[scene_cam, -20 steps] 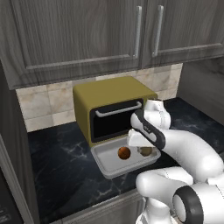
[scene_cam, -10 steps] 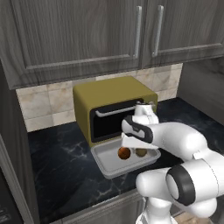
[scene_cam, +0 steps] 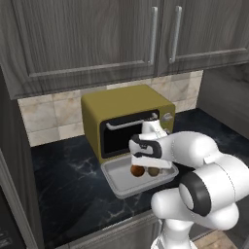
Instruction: Pick the kiwi and orange from the fridge and place them inside the tupperware on the counter.
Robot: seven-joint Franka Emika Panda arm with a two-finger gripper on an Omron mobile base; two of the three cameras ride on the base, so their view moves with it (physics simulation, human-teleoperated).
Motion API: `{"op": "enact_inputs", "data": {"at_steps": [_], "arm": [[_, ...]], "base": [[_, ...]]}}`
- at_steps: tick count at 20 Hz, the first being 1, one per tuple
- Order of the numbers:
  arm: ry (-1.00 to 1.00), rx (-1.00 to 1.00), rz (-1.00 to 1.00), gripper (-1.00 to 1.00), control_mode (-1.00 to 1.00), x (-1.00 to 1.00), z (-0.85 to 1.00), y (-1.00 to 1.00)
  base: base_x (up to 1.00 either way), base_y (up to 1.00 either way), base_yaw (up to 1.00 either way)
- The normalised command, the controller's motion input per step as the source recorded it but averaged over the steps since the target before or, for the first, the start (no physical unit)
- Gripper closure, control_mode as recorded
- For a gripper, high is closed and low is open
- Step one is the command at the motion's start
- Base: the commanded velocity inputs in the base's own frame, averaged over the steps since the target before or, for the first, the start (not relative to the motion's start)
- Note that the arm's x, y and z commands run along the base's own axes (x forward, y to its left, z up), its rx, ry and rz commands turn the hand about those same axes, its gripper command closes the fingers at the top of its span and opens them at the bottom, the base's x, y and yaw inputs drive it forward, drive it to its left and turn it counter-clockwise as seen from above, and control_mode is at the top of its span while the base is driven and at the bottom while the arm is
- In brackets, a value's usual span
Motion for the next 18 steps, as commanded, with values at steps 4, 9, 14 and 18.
{"op": "enact_inputs", "data": {"at_steps": [4,9,14,18], "arm": [[0.00,-0.12,-0.15,1.00,-1.00,0.14,-0.28,0.03],[0.00,-0.11,-0.12,1.00,-1.00,0.11,-0.25,0.02],[-0.20,-0.18,-0.01,-1.00,-1.00,-0.07,-0.31,0.06],[-0.26,-0.05,0.00,-1.00,-1.00,-0.34,-0.20,0.00]], "base": [[0.00,0.00,0.00],[0.00,0.00,0.00],[0.00,0.00,0.00],[0.00,0.00,0.00]]}}
